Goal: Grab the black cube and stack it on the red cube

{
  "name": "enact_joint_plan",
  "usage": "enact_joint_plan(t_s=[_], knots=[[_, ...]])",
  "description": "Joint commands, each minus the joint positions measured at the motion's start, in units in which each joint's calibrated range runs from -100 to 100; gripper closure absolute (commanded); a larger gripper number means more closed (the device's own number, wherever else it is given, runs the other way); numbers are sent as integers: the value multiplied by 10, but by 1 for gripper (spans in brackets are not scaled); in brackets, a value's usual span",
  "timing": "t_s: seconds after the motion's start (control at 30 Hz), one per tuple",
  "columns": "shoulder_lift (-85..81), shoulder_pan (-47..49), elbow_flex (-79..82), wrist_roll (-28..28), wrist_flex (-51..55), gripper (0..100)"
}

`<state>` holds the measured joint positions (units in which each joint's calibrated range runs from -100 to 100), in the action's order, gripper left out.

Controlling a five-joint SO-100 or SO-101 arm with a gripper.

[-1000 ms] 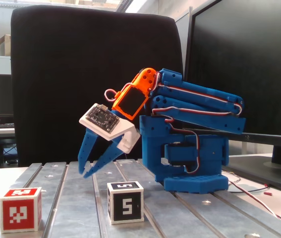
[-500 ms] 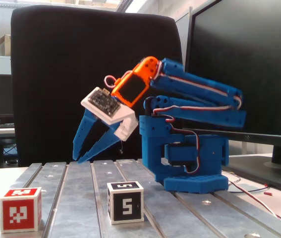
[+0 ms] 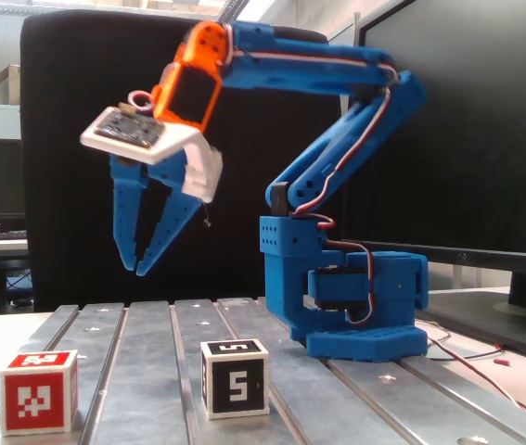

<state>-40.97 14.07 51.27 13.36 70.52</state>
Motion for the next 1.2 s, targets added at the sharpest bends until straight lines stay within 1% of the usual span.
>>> enact_joint_plan(t_s=[0.0,0.2,0.33,0.43,0.9,1.17], knots=[[47,42,-60,43,12,99],[86,116,-88,104,11,99],[130,153,-124,121,38,99],[162,171,-151,150,52,99],[190,302,-134,201,62,99],[186,357,-91,202,53,99]])
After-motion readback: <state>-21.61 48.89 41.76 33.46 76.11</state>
